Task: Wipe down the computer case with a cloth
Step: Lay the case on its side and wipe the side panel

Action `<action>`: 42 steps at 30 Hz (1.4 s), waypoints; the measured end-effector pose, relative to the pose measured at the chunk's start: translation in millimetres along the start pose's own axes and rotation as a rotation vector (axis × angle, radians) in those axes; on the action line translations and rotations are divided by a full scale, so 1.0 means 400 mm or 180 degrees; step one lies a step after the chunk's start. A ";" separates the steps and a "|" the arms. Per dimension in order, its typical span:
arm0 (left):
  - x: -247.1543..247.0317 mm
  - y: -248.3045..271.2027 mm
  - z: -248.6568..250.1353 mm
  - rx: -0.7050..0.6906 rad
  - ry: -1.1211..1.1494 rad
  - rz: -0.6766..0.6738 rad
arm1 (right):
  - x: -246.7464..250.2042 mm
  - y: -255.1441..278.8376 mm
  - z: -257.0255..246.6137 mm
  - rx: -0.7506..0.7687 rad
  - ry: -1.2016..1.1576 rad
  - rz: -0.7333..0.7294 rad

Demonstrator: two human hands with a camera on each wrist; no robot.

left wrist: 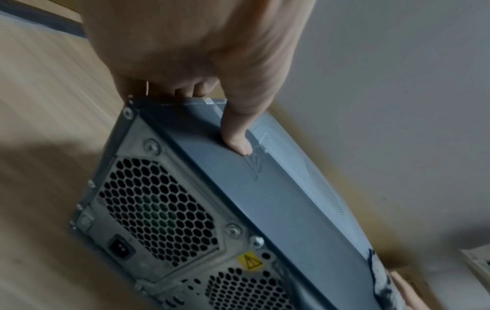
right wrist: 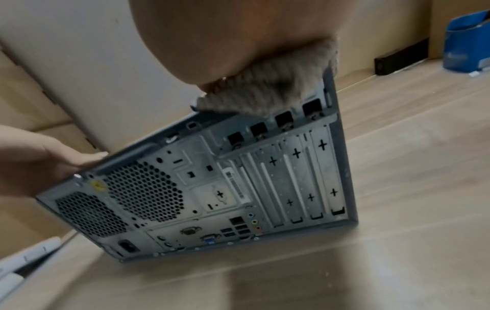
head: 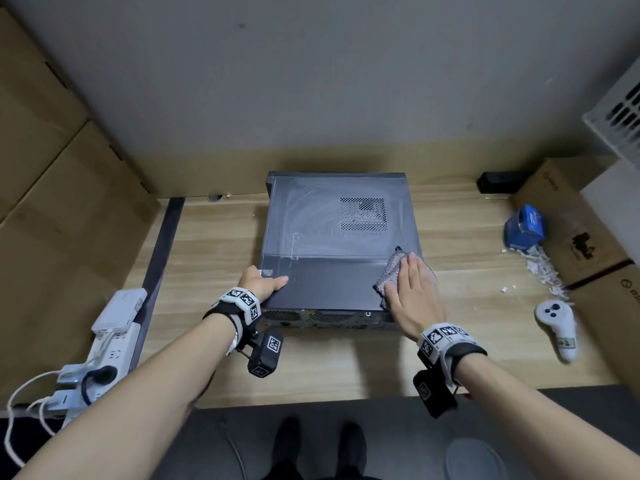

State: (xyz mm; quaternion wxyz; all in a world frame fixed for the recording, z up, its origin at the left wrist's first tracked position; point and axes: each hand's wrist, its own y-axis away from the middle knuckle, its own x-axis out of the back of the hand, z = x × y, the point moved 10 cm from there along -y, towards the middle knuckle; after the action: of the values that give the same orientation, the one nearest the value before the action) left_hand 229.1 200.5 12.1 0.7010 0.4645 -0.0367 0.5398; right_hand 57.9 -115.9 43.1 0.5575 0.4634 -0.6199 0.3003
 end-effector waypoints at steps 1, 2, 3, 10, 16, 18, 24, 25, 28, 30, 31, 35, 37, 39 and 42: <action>-0.001 -0.017 -0.008 0.0020 0.0009 0.0014 | 0.005 -0.015 -0.002 0.0012 0.0037 0.0019; 0.000 -0.026 -0.016 0.0039 0.0008 0.0026 | 0.009 -0.032 -0.004 0.0033 0.0064 0.0024; 0.002 -0.028 -0.020 0.0053 0.0009 0.0034 | 0.016 -0.047 -0.007 0.0045 0.0088 0.0026; 0.011 -0.006 -0.005 -0.0029 0.0023 -0.0120 | 0.011 -0.130 -0.011 -0.0004 0.0131 -0.0173; -0.002 -0.010 0.018 -0.0276 -0.0252 -0.0332 | -0.009 -0.155 -0.123 0.0069 -0.0052 -0.0433; -0.008 -0.021 0.014 -0.0320 -0.0351 -0.0421 | -0.022 -0.167 -0.213 0.0261 -0.0040 -0.0465; 0.024 -0.044 -0.014 -0.0438 -0.0246 -0.0565 | -0.060 -0.174 -0.449 0.0723 -0.0001 -0.0600; 0.040 -0.049 -0.025 -0.0395 -0.0169 -0.0562 | -0.067 -0.174 -0.479 0.0807 0.0009 -0.0609; 0.079 -0.070 -0.062 -0.0341 -0.0139 -0.0533 | -0.087 -0.173 -0.543 0.1074 0.0083 -0.0624; 0.091 -0.076 -0.070 -0.0376 -0.0169 -0.0508 | -0.095 -0.171 -0.570 0.1246 0.0156 -0.0612; 0.095 -0.080 -0.070 -0.0378 -0.0163 -0.0485 | -0.096 -0.171 -0.580 0.1327 0.0186 -0.0603; 0.101 -0.075 -0.034 -0.0382 -0.0027 -0.0439 | -0.099 -0.165 -0.612 0.1699 0.0325 -0.0579; 0.111 -0.070 -0.011 -0.0375 0.0053 -0.0358 | -0.094 -0.156 -0.631 0.1944 0.0377 -0.0571; 0.130 -0.069 0.009 -0.0387 0.0097 -0.0202 | -0.088 -0.145 -0.649 0.2254 0.0472 -0.0467; 0.168 -0.082 0.026 -0.0440 0.0211 0.0080 | -0.094 -0.113 -0.667 0.2839 0.0557 -0.0429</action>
State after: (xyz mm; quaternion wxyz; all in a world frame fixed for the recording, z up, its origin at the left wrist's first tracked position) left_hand 287.7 242.5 35.0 0.7254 0.3964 -0.0565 0.5599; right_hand 207.3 112.5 52.9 0.3721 0.6703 -0.3492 0.5387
